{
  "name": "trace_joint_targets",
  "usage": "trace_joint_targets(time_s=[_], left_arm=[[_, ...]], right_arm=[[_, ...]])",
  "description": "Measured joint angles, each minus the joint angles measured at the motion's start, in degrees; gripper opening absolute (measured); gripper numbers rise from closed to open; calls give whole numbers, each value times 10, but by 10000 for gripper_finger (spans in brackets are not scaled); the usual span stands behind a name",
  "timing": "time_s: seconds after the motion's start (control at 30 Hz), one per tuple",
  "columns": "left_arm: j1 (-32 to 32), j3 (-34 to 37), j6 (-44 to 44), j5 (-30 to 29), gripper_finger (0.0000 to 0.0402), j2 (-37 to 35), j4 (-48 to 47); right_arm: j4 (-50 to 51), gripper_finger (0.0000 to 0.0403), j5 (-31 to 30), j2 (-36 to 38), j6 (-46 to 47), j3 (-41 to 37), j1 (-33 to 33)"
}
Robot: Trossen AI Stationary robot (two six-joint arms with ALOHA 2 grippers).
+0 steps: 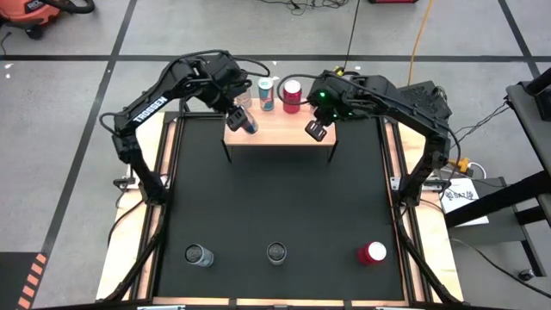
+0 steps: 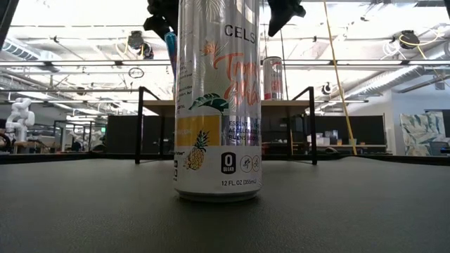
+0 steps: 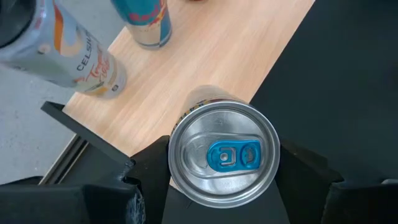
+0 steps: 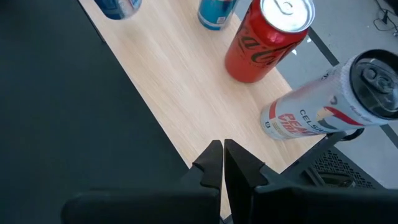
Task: Place canned beverage on shelf
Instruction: Put the blue soda can on the shelf
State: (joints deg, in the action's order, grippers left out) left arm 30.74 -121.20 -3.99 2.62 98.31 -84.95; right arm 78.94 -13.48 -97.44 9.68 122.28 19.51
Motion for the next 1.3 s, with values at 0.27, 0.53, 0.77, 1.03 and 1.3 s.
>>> trace_joint_targets(time_s=[0.27, 0.53, 0.77, 1.03, 1.3], left_arm=[[0, -5, 10, 0, 235, 27, 3], [0, -5, 15, -1, 235, 45, 5], [1, -5, 18, -18, 235, 44, 2], [4, -5, 18, -21, 235, 46, -1], [4, -5, 18, -20, 239, 60, 2]], right_arm=[[2, 0, -1, -4, 19, 0, 0], [2, 0, -1, -4, 15, 0, 0], [2, 0, -1, -4, 12, 0, 0], [2, 0, 0, -4, 12, 0, 0], [4, 0, 0, -4, 12, 0, 0]])
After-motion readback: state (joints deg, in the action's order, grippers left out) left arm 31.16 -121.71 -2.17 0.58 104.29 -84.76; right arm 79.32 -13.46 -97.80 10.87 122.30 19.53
